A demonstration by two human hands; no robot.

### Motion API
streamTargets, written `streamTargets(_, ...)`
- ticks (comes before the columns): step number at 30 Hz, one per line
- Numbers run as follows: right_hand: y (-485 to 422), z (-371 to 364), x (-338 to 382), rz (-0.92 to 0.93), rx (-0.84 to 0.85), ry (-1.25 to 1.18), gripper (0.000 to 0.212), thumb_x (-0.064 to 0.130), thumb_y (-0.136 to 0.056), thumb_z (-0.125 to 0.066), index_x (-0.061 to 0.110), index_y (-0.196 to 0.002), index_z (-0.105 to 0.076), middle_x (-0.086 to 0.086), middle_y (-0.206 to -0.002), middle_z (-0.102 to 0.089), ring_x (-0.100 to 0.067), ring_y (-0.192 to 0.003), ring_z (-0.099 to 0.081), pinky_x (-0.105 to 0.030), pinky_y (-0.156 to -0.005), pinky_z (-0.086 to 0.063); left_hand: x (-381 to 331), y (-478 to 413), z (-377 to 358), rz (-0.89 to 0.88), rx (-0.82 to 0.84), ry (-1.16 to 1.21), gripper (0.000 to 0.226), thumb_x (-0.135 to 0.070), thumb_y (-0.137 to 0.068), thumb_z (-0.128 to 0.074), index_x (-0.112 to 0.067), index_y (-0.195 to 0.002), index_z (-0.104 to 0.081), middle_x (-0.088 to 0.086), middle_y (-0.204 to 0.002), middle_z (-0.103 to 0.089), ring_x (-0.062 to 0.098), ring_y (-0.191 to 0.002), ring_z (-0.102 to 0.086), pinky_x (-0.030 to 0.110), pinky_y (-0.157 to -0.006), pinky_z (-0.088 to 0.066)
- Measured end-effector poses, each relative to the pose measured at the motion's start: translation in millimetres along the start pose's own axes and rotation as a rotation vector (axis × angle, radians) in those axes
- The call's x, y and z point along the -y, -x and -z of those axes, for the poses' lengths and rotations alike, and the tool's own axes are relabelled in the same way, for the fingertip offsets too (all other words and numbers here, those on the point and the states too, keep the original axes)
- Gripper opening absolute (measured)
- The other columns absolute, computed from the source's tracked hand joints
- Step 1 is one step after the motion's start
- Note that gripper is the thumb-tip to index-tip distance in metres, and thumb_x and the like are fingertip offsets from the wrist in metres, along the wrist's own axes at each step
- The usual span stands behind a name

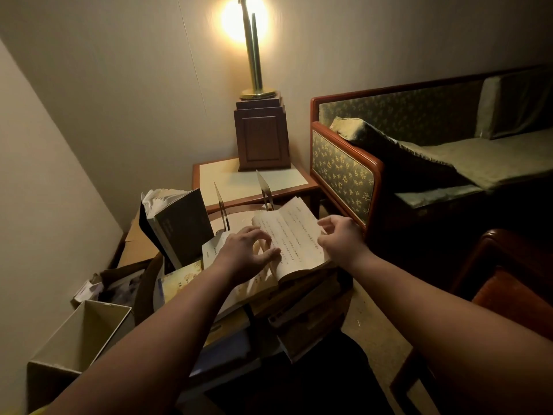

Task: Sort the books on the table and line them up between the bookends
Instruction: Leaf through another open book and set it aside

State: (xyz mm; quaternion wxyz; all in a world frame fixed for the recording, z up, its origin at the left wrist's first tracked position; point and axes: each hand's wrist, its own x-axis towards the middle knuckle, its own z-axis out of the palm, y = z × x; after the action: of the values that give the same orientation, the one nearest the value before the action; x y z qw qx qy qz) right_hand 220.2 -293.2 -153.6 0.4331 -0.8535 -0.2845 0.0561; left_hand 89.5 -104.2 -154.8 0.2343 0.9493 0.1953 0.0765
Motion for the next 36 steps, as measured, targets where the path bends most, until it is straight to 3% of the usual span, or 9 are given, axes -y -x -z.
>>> streamTargets(2, 7, 0, -10, -0.03, 0.009, 0.0, 0.044, 0.006, -0.089, -0.059, 0.012, -0.133, -0.056, -0.013, -0.135, -0.056, -0.026, -0.121, -0.057, -0.017, -0.073, -0.049, -5, 1, 5, -0.01, 0.08, 0.036, 0.048, -0.059, -0.084, -0.065, -0.031, -0.122, -0.059, -0.006, -0.15, -0.042, 0.02, -0.136, -0.039, 0.038, -0.104, -0.037)
streamTargets(6, 19, -5, -20, 0.02, -0.003, 0.082, 0.04, 0.011, -0.091, -0.058, 0.018, -0.13, -0.057, -0.011, -0.133, -0.053, -0.017, -0.092, -0.065, -0.013, -0.053, -0.045, -13, 3, 10, -0.022, 0.189, 0.049, 0.055, -0.059, -0.078, -0.071, -0.031, -0.123, -0.056, -0.008, -0.153, -0.036, 0.017, -0.137, -0.036, 0.029, -0.099, -0.033)
streamTargets(9, 23, -2, -17, 0.079, 0.051, 0.197, 0.041, 0.017, -0.089, -0.06, 0.022, -0.13, -0.058, -0.005, -0.137, -0.046, -0.022, -0.12, -0.051, -0.018, -0.073, -0.049, -16, 1, 7, 0.007, 0.252, 0.079, 0.062, -0.06, -0.074, -0.075, -0.032, -0.125, -0.052, -0.007, -0.157, -0.03, 0.021, -0.141, -0.033, 0.037, -0.107, -0.035)
streamTargets(12, 28, 3, -9, 0.162, 0.092, 0.394, 0.046, 0.024, -0.09, -0.06, 0.025, -0.136, -0.054, -0.006, -0.153, -0.031, -0.029, -0.138, -0.031, -0.042, -0.106, -0.04, -12, 0, 0, 0.031, 0.282, 0.037, 0.08, -0.073, -0.069, -0.07, -0.042, -0.136, -0.04, -0.007, -0.161, -0.021, 0.026, -0.144, -0.027, 0.047, -0.114, -0.031)
streamTargets(15, 28, 9, 0, 0.334, 0.188, 0.632, 0.05, 0.025, -0.094, -0.057, 0.027, -0.143, -0.047, -0.003, -0.164, -0.011, -0.029, -0.148, -0.015, -0.057, -0.114, -0.026, -6, 0, -9, 0.028, 0.321, -0.086, 0.1, -0.084, -0.069, -0.054, -0.044, -0.152, -0.015, -0.012, -0.165, -0.001, 0.027, -0.152, -0.003, 0.057, -0.121, -0.007)
streamTargets(18, 26, 10, 1, 0.473, 0.401, 0.841, 0.057, 0.019, -0.099, -0.048, 0.028, -0.152, -0.029, 0.002, -0.164, -0.008, -0.023, -0.151, -0.008, -0.069, -0.114, -0.008, -3, 1, -17, -0.003, 0.331, -0.2, 0.113, -0.099, -0.061, -0.026, -0.042, -0.155, 0.004, -0.016, -0.162, 0.016, 0.023, -0.151, 0.012, 0.055, -0.118, 0.008)
streamTargets(23, 22, 10, -3, 0.345, 0.608, 0.839, 0.057, 0.032, -0.105, -0.032, 0.029, -0.156, -0.007, 0.008, -0.165, 0.0, -0.013, -0.15, 0.002, -0.072, -0.111, 0.007, 6, 1, -28, -0.029, 0.313, -0.241, 0.119, -0.1, -0.05, -0.009, -0.043, -0.151, 0.016, -0.017, -0.158, 0.027, 0.022, -0.149, 0.02, 0.056, -0.118, 0.01)
streamTargets(26, 16, 10, -3, 0.31, 0.598, 0.816, 0.059, 0.053, -0.103, -0.017, 0.029, -0.156, -0.008, 0.01, -0.164, -0.001, -0.009, -0.15, 0.001, -0.072, -0.11, 0.009, 6, 0, -28, -0.036, 0.304, -0.225, 0.113, -0.098, -0.057, -0.014, -0.043, -0.152, 0.013, -0.016, -0.159, 0.025, 0.022, -0.149, 0.021, 0.055, -0.117, 0.011)
streamTargets(36, -42, -15, 12, 0.243, 0.648, 0.782, 0.072, 0.065, -0.097, -0.013, 0.026, -0.157, -0.009, 0.006, -0.164, -0.003, -0.014, -0.151, -0.001, -0.068, -0.109, 0.016, 11, -2, -32, -0.058, 0.3, -0.235, 0.095, -0.083, -0.079, -0.034, -0.044, -0.152, 0.012, -0.017, -0.159, 0.026, 0.021, -0.148, 0.023, 0.055, -0.118, 0.01)
